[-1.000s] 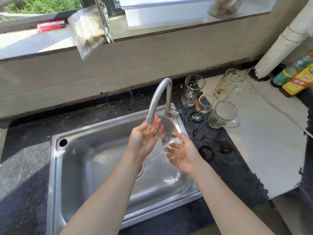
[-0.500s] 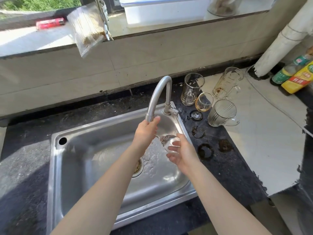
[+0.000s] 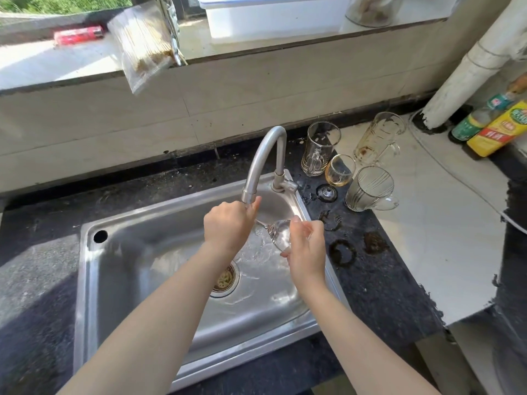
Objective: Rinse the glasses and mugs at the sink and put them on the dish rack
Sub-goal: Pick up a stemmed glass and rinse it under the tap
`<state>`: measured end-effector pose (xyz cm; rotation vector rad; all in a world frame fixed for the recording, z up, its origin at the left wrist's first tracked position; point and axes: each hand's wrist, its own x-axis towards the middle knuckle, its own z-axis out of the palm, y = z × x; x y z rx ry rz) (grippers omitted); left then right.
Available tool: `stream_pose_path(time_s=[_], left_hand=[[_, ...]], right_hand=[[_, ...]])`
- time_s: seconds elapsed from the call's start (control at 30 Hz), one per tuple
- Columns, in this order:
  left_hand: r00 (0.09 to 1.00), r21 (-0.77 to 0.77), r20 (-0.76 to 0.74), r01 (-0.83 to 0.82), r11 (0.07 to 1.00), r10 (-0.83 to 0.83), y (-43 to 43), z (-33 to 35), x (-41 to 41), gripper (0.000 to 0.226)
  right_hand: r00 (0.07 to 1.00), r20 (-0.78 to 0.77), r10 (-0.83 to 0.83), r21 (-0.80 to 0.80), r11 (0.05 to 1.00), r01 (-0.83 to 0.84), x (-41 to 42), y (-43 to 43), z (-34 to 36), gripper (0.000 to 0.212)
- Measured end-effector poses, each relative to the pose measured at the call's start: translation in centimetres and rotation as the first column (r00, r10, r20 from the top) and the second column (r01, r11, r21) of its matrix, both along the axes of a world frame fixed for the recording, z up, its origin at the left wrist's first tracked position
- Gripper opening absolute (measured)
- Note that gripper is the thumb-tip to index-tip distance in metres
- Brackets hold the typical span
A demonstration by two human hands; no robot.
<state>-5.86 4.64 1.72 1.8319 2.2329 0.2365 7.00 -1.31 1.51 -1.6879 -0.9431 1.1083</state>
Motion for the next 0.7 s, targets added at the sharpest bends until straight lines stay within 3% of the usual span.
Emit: stream_pose_path(time_s=[0.07, 0.13, 0.17, 0.23, 0.27, 0.3, 0.37, 0.4, 0.43, 0.47, 0.53, 0.57, 0.7], left_hand=[[1.000, -0.001, 0.013, -0.008, 1.000, 0.008, 0.1, -0.3, -0.6, 0.057], [0.958, -0.023, 0.266, -0.107, 0.994, 0.109, 0.2, -0.3, -0.7, 0.051], [0.863, -0.058, 0.463, -0.196, 0.979, 0.200, 0.4, -0.3, -0.7, 0.050], [0.474, -0.258, 0.779, -0.353, 0.899, 0.410, 0.8, 0.2, -1.0, 0.039], [0.284, -0.359, 0.840, -0.348, 0.866, 0.462, 1.0, 0.6, -1.3, 0.031], [0.152, -0.416, 0.866, -0.308, 0.856, 0.476, 1.1, 0.8, -1.9, 0.022], [0.020, -0.442, 0.888, -0.235, 0.866, 0.458, 1.2, 1.2, -3.2, 0.011], [0.013, -0.440, 0.891, -0.211, 0.873, 0.453, 1.2, 1.4, -3.7, 0.009], [0.064, -0.440, 0.886, -0.192, 0.877, 0.459, 1.1, 1.6, -4.2, 0.008], [0.172, -0.439, 0.869, -0.169, 0.883, 0.465, 0.9, 1.9, -4.5, 0.008], [0.475, -0.445, 0.772, -0.069, 0.893, 0.422, 0.2, 2.7, -5.4, 0.013], [0.569, -0.455, 0.732, -0.001, 0.891, 0.374, -0.1, 2.9, -6.0, 0.020], [0.631, -0.500, 0.727, 0.215, 0.839, 0.272, -1.2, 3.4, -8.2, 0.039]], right_hand=[[1.000, 0.005, 0.011, 0.003, 1.000, -0.011, -0.2, 0.4, 0.2, 0.038], [0.999, 0.010, 0.045, -0.021, 0.999, -0.045, -0.5, 1.1, 0.1, 0.037], [0.997, -0.008, 0.070, -0.050, 0.996, -0.071, -0.7, 1.5, 0.2, 0.033], [0.990, -0.096, 0.103, -0.134, 0.984, -0.115, -1.2, 2.3, 0.3, 0.026], [0.982, -0.161, 0.100, -0.175, 0.976, -0.129, -1.4, 2.7, 0.3, 0.026], [0.967, -0.236, 0.093, -0.216, 0.965, -0.145, -1.5, 3.1, 0.5, 0.029], [0.931, -0.359, 0.072, -0.292, 0.938, -0.185, -1.8, 4.3, 0.8, 0.034], [0.922, -0.381, 0.070, -0.323, 0.924, -0.203, -1.8, 4.9, 1.0, 0.034], [0.923, -0.378, 0.079, -0.345, 0.912, -0.220, -1.8, 5.5, 1.1, 0.034], [0.929, -0.355, 0.102, -0.354, 0.905, -0.235, -1.9, 6.1, 1.1, 0.035], [0.942, -0.299, 0.154, -0.347, 0.902, -0.258, -2.3, 6.9, 1.0, 0.042], [0.946, -0.275, 0.173, -0.343, 0.901, -0.264, -2.6, 7.2, 0.9, 0.046], [0.949, -0.246, 0.197, -0.345, 0.897, -0.275, -3.8, 7.9, 1.0, 0.033]])
